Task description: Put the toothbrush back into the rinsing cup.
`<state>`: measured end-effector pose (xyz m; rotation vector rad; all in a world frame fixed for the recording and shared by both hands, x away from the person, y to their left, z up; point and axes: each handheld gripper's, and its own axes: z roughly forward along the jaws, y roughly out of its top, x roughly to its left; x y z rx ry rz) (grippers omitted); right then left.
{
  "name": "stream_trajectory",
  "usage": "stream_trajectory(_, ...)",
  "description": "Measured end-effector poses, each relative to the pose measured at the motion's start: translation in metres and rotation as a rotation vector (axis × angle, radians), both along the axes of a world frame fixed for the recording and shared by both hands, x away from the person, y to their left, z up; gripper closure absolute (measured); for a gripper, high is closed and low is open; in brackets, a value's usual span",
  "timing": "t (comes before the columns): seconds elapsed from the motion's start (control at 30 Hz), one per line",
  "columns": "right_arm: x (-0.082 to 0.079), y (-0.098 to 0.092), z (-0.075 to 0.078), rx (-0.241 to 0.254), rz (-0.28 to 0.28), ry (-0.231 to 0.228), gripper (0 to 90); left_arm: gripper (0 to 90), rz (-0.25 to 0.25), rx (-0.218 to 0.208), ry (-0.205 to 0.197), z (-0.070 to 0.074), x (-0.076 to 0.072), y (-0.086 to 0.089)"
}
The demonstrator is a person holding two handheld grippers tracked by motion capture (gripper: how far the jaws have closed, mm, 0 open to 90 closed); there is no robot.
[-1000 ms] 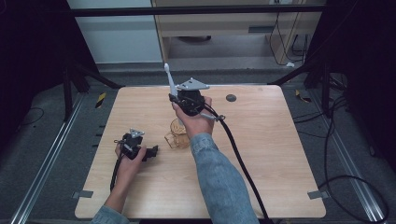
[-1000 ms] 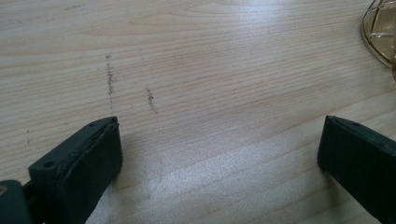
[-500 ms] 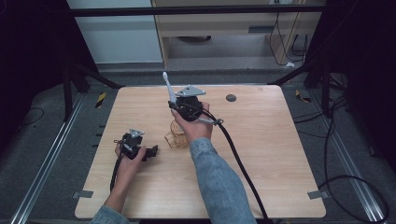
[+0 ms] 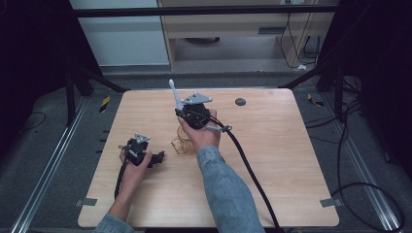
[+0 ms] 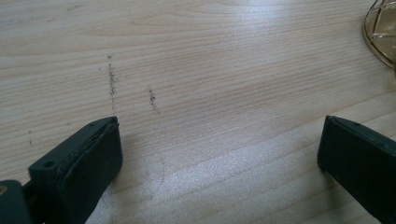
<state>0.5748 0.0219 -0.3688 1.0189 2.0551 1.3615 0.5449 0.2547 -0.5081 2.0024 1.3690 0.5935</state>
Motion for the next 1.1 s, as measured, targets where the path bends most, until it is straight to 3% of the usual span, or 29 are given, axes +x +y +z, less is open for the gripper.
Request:
stream_trajectory(0.6,0.000,-0.004,-0.010,-0.027,-0.009,0.008,66.9,0.0,-0.001,0.001,0.002,0.000,0.000,0.000)
stream_trajectory(0.83,0.003,-0.005,-0.024,-0.043,-0.022,0.050,66.8,0.0,-0.002,0.003,0.003,0.000,0.001,0.001)
stream_trajectory(1.1,0.003,-0.002,-0.031,-0.073,-0.013,0.060,66.8,0.0,-0.002,0.004,0.003,0.000,0.001,0.001)
